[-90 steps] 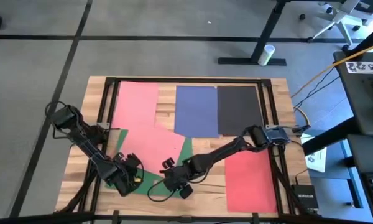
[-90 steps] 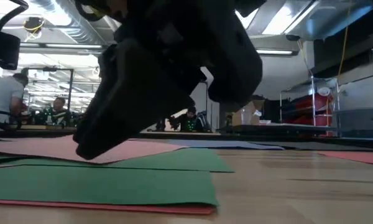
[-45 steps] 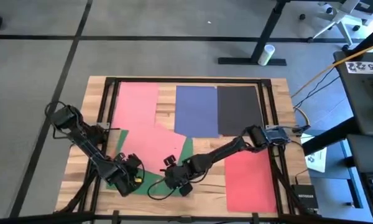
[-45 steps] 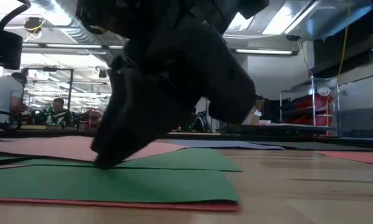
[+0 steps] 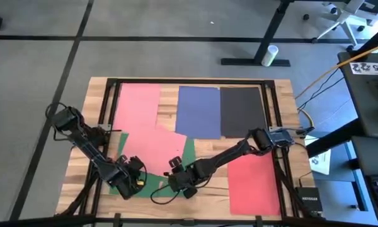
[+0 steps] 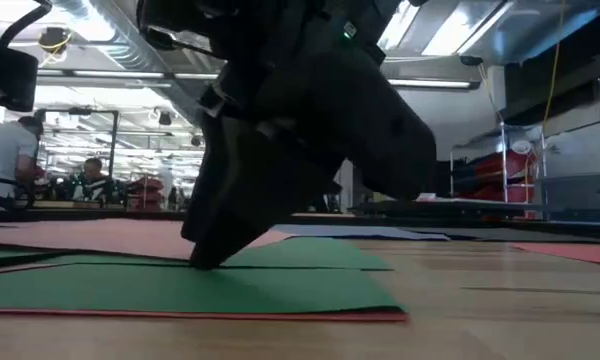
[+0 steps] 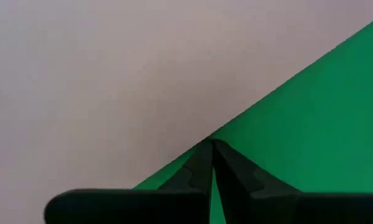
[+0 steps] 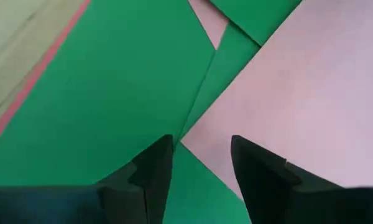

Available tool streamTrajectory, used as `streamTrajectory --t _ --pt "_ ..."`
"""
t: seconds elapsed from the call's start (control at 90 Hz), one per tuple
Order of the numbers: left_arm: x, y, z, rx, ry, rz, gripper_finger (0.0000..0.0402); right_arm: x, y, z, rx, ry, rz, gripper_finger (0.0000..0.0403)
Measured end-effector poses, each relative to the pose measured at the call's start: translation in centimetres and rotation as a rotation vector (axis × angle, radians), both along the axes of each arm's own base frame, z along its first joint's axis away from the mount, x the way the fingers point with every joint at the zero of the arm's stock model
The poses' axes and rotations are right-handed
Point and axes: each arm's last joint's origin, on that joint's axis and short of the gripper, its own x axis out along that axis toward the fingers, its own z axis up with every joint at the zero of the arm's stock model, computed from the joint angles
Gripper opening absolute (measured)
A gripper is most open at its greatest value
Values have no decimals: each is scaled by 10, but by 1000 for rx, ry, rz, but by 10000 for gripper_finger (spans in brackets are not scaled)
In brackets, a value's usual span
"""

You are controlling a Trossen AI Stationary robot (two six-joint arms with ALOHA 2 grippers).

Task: Organize paper
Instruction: Stack the pink paper on top of the other pink paper on the table

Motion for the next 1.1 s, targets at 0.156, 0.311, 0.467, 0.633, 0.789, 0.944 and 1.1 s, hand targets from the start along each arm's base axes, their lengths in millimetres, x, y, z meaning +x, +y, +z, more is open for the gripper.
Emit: streamTrajectory --t 0.156,0.311,0.467,0.633,0.789,0.944,1.1 --pt "0 0 0 -1 0 -3 0 1 -1 0 -17 -14 -16 154" --pt "0 0 0 -1 0 -2 0 1 -2 0 -41 -25 -31 154" --pt "0 0 0 -1 0 -2 0 1 -2 0 -42 -25 -31 154" --pt "0 0 0 0 1 -7 0 1 -2 0 -43 -22 -31 154" --pt "0 0 0 -4 -3 -7 0 1 -3 1 -52 -24 -36 154" --pt "0 -1 0 -5 -4 -7 0 2 -2 12 -48 -33 -36 154" --pt "0 -1 0 -6 -4 -8 0 5 -1 26 -49 -43 -41 154"
